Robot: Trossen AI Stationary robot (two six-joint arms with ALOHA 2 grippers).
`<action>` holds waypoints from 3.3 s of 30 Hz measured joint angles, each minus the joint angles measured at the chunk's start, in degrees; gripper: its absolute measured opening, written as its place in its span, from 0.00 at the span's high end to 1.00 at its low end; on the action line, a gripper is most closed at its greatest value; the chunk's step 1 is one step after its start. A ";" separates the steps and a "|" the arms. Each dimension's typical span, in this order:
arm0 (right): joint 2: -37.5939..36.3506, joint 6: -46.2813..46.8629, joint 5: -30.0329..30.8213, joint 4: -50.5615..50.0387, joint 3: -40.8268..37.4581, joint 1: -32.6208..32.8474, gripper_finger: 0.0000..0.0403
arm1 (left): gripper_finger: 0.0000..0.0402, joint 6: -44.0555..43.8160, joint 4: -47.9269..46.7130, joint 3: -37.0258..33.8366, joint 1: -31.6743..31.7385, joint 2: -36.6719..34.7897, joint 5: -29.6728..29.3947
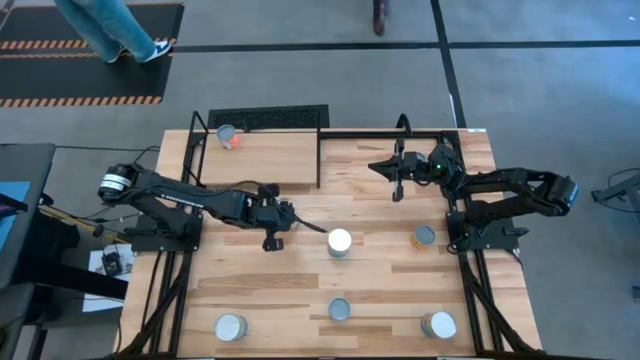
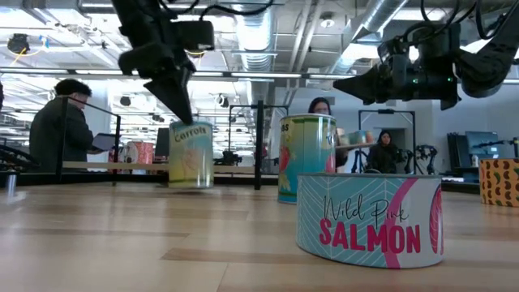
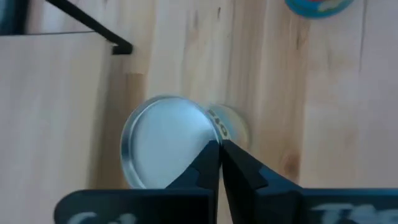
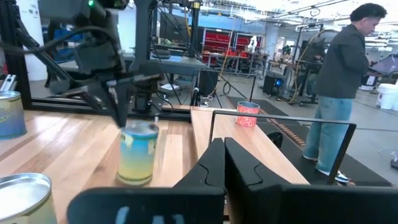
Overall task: Pick and place cans onto a shelf
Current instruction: Put the large canned carrots on the shelf, then put the large canned tomatoes on the shelf
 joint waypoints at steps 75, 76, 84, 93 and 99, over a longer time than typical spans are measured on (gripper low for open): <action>0.02 0.72 -0.02 -0.02 0.03 0.15 0.97 | 0.91 31.09 6.75 2.62 53.07 -10.18 14.11; 0.02 1.37 -0.04 -0.07 0.14 0.15 0.97 | 0.92 30.27 8.14 1.55 52.27 -11.69 15.85; 0.02 1.21 -0.04 -1.24 3.33 4.99 0.98 | 0.99 22.87 29.38 -13.21 40.31 -22.06 21.74; 0.02 -5.37 5.63 -25.82 14.88 17.65 0.98 | 1.00 15.03 59.19 -30.41 27.29 -25.71 22.04; 0.00 -5.72 10.62 -46.90 22.54 26.80 0.93 | 1.00 14.23 63.98 -33.98 22.90 -25.75 21.95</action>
